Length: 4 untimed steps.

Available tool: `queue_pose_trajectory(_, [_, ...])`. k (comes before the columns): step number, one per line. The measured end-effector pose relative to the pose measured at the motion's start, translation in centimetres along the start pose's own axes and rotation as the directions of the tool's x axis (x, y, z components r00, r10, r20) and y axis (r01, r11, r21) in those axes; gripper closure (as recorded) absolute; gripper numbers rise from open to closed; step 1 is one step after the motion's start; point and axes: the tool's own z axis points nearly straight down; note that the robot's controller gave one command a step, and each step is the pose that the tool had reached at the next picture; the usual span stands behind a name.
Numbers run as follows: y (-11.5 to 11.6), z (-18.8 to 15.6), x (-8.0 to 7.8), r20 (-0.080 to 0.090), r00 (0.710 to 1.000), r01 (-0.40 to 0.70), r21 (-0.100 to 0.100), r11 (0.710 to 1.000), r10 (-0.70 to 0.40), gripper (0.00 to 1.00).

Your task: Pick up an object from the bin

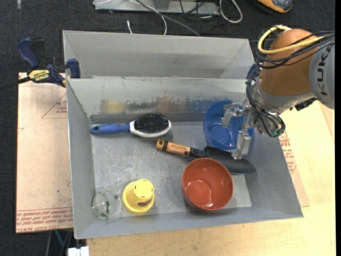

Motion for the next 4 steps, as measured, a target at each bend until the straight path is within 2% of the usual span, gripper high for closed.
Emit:
queue_pose_trajectory(1, [-0.3,0.0,0.2,0.011,0.999,0.031,0.005,1.0,-0.031,0.0])
queue_pose_trajectory(2, [-0.2,7.4,1.7,0.008,0.998,0.059,0.003,0.998,-0.059,1.0])
queue_pose_trajectory(3, [-0.2,7.4,1.7,0.008,0.998,0.06,0.003,0.998,-0.06,1.0])
queue_pose_trajectory(4, [4.9,10.1,-0.3,0.015,0.997,0.077,0.004,0.997,-0.077,1.0])
